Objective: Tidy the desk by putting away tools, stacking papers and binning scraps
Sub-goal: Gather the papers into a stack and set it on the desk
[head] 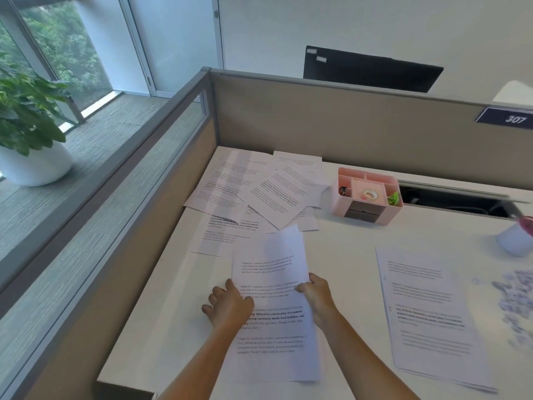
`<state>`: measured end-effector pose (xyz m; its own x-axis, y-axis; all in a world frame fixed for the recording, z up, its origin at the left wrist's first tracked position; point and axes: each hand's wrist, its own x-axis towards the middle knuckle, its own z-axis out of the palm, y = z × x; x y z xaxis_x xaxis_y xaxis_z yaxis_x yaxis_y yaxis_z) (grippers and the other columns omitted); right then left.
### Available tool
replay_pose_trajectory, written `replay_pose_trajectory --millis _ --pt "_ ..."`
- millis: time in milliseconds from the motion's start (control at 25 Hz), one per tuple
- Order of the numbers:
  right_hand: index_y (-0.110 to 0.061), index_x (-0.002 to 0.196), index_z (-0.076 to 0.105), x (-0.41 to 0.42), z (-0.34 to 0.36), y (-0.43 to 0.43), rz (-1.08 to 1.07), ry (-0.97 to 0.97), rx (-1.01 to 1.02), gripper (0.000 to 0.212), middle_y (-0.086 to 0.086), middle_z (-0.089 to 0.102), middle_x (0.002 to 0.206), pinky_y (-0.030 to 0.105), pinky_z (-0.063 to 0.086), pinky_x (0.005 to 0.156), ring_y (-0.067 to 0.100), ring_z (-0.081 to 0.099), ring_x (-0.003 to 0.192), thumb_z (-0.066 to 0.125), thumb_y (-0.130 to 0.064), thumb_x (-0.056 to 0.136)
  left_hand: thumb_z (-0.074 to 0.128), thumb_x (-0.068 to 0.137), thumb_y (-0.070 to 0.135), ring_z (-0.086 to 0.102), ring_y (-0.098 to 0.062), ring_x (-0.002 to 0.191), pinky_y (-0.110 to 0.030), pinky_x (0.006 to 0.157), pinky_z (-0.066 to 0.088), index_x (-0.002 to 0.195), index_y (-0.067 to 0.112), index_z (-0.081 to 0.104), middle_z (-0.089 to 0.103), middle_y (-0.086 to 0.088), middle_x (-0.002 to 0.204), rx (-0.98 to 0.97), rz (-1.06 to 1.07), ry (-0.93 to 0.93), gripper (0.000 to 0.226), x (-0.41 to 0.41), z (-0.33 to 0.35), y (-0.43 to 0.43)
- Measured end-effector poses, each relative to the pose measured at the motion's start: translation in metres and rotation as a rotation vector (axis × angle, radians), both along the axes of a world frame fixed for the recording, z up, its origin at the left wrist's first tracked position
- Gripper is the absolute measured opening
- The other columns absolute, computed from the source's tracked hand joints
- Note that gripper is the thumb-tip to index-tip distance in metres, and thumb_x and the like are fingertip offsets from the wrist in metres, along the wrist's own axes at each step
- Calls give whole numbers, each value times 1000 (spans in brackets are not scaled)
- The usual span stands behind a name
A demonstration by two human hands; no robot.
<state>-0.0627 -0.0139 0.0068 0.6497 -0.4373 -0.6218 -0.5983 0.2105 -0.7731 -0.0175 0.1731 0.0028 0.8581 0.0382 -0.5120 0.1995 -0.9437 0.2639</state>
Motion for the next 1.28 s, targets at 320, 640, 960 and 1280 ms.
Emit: replay_pose_trajectory --millis 320,640,960,1280 --pt "-6 108 70 -35 17 -52 72 -152 90 29 17 74 100 47 55 84 38 69 95 63 6 82 59 89 42 40 -28 128 -46 107 33 145 23 33 42 -10 137 -466 78 -61 64 1 0 -31" --pt "-11 121 64 -50 35 -89 34 -347 228 39 15 71 113 41 58 75 34 68 101 64 1 85 52 97 10 67 -21 103 -40 87 57 118 17 57 66 -7 119 -1104 233 6 23 10 28 -54" --pt "-15 118 67 -25 94 -107 -29 -580 -13 34 9 72 111 46 56 86 31 68 101 54 1 91 48 97 2 68 -24 100 -37 81 56 118 11 62 70 -8 112 -1342 130 -152 26 25 99 -87" --pt "-20 112 67 -7 128 -125 -71 -749 -107 36 6 67 116 50 49 95 27 60 110 67 -16 76 55 95 13 65 -5 87 -16 69 52 116 16 59 67 3 100 -1406 32 -273 22 35 136 -98"
